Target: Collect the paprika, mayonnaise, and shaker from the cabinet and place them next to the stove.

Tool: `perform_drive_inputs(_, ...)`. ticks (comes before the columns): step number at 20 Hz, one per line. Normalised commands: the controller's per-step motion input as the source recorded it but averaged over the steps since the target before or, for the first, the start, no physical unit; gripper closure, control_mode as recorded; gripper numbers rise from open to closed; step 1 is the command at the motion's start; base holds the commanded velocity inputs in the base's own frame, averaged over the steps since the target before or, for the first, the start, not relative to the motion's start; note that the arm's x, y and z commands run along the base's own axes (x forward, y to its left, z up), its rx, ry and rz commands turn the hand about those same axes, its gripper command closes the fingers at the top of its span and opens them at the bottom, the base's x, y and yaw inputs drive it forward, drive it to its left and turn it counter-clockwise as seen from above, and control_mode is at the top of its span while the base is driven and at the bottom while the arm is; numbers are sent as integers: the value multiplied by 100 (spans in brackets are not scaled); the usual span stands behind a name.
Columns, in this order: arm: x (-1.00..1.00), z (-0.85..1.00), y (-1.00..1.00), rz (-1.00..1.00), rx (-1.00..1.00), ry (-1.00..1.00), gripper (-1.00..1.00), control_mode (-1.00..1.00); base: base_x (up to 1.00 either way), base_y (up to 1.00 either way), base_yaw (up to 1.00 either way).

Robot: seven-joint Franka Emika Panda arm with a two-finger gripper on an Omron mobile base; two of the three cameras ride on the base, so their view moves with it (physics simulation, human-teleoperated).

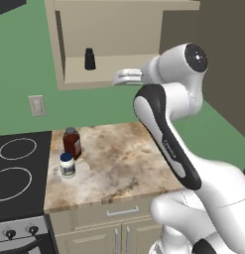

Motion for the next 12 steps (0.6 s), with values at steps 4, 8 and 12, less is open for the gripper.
perform_drive_inputs(4, 3, 35, -8, 5, 0, -7, -100, -100, 0, 0, 0)
perform_drive_inputs(8, 8, 27, -10, 5, 0, -7, -100, -100, 0, 0, 0)
perform_drive_inputs(12, 14, 19, -9, 5, -2, -9, -100, -100, 0, 0, 0)
